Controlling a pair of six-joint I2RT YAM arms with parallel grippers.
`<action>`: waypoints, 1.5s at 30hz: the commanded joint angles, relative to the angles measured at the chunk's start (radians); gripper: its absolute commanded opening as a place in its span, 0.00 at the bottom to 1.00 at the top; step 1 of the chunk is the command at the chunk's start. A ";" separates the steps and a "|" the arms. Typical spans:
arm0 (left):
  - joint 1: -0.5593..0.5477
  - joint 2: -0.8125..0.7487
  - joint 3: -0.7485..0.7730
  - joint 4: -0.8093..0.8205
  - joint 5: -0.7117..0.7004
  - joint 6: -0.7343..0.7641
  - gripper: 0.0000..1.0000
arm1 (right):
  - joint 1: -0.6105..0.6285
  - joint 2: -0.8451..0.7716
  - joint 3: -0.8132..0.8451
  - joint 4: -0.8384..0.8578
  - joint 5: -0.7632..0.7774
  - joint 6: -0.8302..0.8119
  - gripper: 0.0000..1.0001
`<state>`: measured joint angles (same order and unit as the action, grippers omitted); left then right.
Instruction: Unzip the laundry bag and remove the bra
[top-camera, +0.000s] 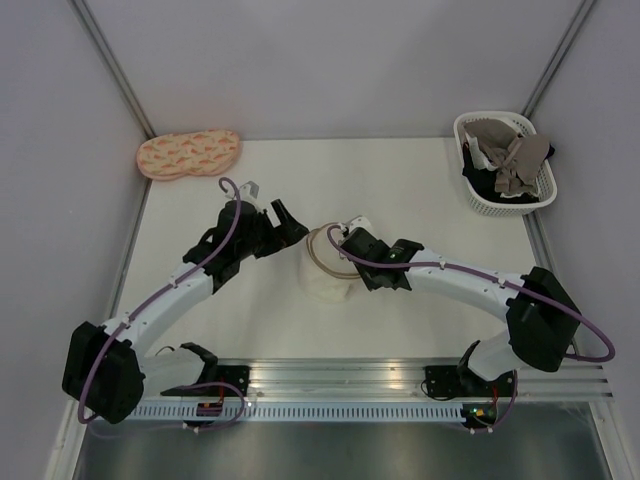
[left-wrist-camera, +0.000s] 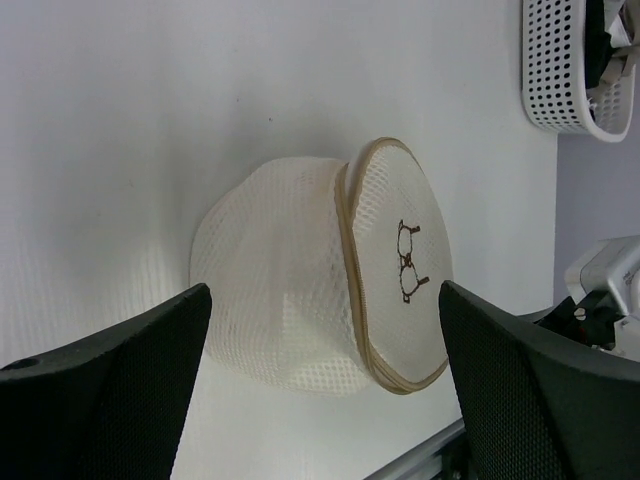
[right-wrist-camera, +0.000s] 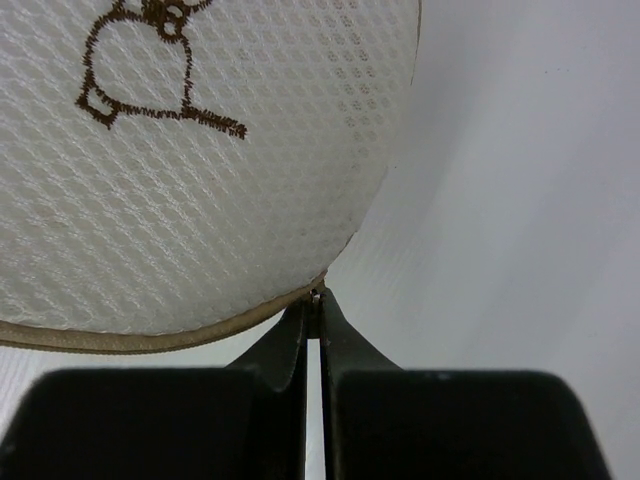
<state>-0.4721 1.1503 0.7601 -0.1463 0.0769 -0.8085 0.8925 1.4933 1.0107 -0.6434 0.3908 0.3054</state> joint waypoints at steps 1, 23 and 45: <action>-0.028 0.028 0.054 0.050 -0.031 0.141 0.96 | -0.004 -0.031 0.002 0.008 -0.007 -0.015 0.00; -0.163 0.194 0.185 -0.160 -0.354 0.299 0.02 | -0.004 -0.021 0.005 0.018 -0.010 -0.015 0.00; -0.174 -0.020 -0.163 0.140 -0.006 0.014 0.02 | -0.003 -0.241 0.017 0.173 -0.715 -0.063 0.82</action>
<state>-0.6411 1.1816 0.6250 -0.1230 -0.0063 -0.7006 0.8883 1.2949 0.9783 -0.5098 -0.1913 0.2703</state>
